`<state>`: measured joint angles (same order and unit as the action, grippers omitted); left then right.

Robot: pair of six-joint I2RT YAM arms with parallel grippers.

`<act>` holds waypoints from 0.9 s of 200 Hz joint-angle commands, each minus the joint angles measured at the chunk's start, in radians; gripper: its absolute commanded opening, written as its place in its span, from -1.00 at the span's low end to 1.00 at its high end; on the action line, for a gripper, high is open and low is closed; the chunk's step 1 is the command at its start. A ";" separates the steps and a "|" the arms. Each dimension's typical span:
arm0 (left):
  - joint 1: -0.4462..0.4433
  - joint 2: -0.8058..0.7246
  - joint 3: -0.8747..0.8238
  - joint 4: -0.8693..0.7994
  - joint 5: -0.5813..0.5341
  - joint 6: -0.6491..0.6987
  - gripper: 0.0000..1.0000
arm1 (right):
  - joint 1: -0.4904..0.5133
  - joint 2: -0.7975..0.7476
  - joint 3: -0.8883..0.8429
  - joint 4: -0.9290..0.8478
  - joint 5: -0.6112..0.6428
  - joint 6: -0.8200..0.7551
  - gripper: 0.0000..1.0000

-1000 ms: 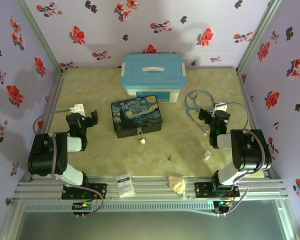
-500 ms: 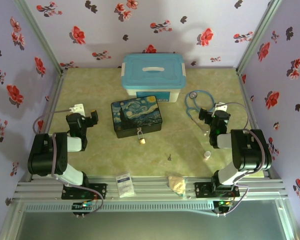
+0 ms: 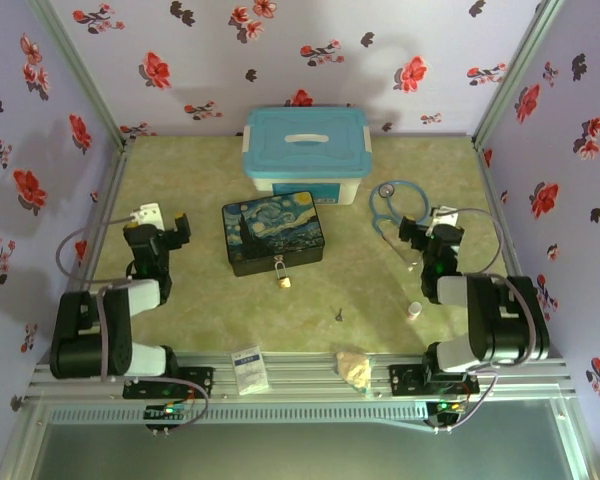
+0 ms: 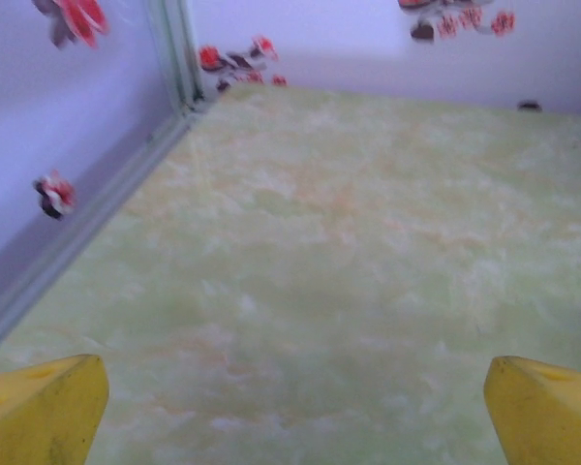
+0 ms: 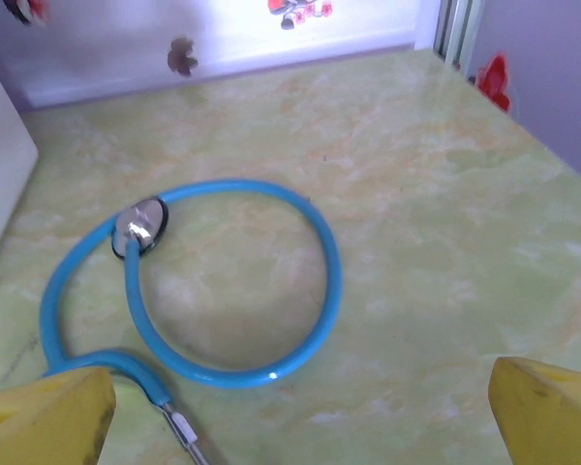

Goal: Unlock the padlock with the key

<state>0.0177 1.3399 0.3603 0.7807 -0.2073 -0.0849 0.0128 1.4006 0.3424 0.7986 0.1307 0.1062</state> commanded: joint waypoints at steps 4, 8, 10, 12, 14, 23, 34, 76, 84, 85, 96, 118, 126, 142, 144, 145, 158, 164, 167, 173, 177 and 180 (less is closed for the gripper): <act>-0.004 -0.149 0.044 -0.224 -0.103 -0.118 0.99 | -0.005 -0.177 0.110 -0.374 0.029 0.108 0.99; -0.002 -0.184 0.063 -0.294 -0.103 -0.163 0.99 | -0.005 -0.201 0.139 -0.451 0.034 0.137 0.99; -0.002 -0.201 0.074 -0.334 -0.103 -0.188 0.99 | -0.005 -0.210 0.151 -0.482 0.038 0.154 0.99; -0.001 -0.218 0.087 -0.366 -0.103 -0.215 0.99 | -0.005 -0.221 0.162 -0.520 0.041 0.170 0.99; 0.001 -0.234 0.100 -0.421 -0.103 -0.244 1.00 | -0.005 -0.227 0.176 -0.549 0.045 0.185 0.99; 0.003 -0.293 0.152 -0.587 -0.083 -0.344 1.00 | -0.007 -0.254 0.216 -0.676 0.047 0.253 0.99; 0.002 -0.365 0.161 -0.645 0.022 -0.397 0.99 | -0.009 -0.277 0.251 -0.787 -0.039 0.260 0.99; -0.014 -0.644 0.039 -0.684 0.326 -0.568 0.99 | 0.058 -0.485 0.198 -0.928 -0.271 0.354 0.93; -0.040 -0.676 0.062 -0.766 0.336 -0.569 0.99 | 0.097 -0.529 0.194 -0.976 -0.258 0.369 0.92; -0.047 -0.681 0.064 -0.770 0.336 -0.568 0.99 | 0.103 -0.534 0.194 -0.984 -0.256 0.370 0.92; -0.123 -0.724 0.077 -0.852 0.317 -0.559 0.99 | 0.166 -0.569 0.204 -1.078 -0.215 0.384 0.89; -0.274 -0.790 0.062 -0.928 0.304 -0.608 0.99 | 0.325 -0.588 0.196 -1.183 -0.158 0.426 0.81; -0.329 -0.796 0.045 -0.935 0.302 -0.647 0.99 | 0.403 -0.579 0.178 -1.179 -0.142 0.438 0.79; -0.451 -0.803 -0.002 -0.898 0.296 -0.735 0.99 | 0.575 -0.529 0.172 -1.201 -0.029 0.482 0.73; -0.468 -0.805 -0.007 -0.896 0.287 -0.741 0.99 | 0.595 -0.521 0.172 -1.204 -0.017 0.489 0.72; -0.476 -0.807 -0.007 -0.897 0.282 -0.745 0.99 | 0.605 -0.517 0.172 -1.205 -0.012 0.492 0.71; -0.601 -0.831 -0.013 -0.917 0.181 -0.771 0.99 | 0.718 -0.465 0.181 -1.234 0.059 0.540 0.66; -0.658 -0.843 -0.015 -0.924 0.124 -0.777 0.99 | 0.763 -0.436 0.187 -1.249 0.091 0.570 0.65; -0.687 -0.846 -0.017 -0.925 0.101 -0.782 0.99 | 0.780 -0.430 0.187 -1.251 0.101 0.580 0.64; -0.735 -0.845 -0.020 -0.920 0.063 -0.792 0.99 | 0.821 -0.411 0.184 -1.249 0.122 0.606 0.62; -0.766 -0.838 -0.025 -0.913 0.046 -0.799 0.99 | 0.849 -0.397 0.180 -1.243 0.134 0.622 0.61; -0.786 -0.830 -0.027 -0.906 0.037 -0.805 0.99 | 0.867 -0.385 0.178 -1.238 0.142 0.635 0.61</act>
<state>-0.6209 0.5198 0.3511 -0.1123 -0.0078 -0.7994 0.7612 0.9565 0.5293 -0.3756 0.1101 0.6056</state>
